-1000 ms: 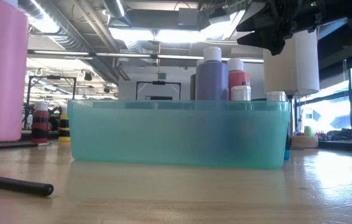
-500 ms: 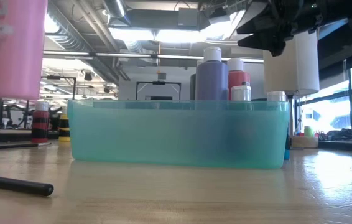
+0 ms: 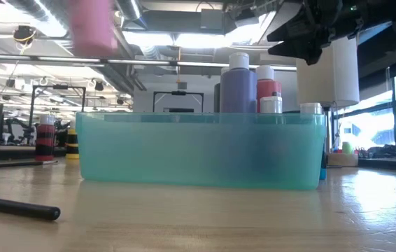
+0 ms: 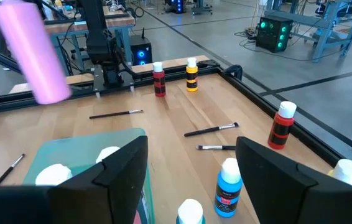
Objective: Pick & Place Paint Supplies
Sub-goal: Put the pink paint bottle into the light green bin
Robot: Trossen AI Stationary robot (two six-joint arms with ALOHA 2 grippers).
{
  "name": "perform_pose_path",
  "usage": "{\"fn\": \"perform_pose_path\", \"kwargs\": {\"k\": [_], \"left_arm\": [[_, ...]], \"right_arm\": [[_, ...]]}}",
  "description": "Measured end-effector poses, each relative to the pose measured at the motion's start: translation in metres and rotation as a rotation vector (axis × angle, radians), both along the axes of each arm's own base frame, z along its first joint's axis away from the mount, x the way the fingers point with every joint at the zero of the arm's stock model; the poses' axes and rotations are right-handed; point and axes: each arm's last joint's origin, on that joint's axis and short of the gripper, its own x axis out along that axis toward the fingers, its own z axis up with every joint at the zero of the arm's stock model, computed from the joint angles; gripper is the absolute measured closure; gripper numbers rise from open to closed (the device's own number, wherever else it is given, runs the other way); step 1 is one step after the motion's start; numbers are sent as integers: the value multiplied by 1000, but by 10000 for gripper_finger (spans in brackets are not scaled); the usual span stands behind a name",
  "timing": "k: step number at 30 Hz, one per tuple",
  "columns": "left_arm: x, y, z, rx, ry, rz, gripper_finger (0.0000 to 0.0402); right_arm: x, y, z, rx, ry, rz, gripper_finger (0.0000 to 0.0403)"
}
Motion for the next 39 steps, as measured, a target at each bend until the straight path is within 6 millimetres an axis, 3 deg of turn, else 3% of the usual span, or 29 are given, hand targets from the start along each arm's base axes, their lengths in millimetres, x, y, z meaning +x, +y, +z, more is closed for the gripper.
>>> {"fn": "perform_pose_path", "kwargs": {"k": [6,16,29,39], "left_arm": [[24,26,-7,76,38,-90,287],[72,69,-31,43,70,-188,287],[109,104,-55,-10,37,-260,287],[135,123,-87,-51,95,-273,287]], "right_arm": [[0,0,0,0,0,0,155],[0,0,0,0,0,0,155],[-1,0,-3,-2,33,0,155],[-1,0,-4,0,40,8,155]]}}
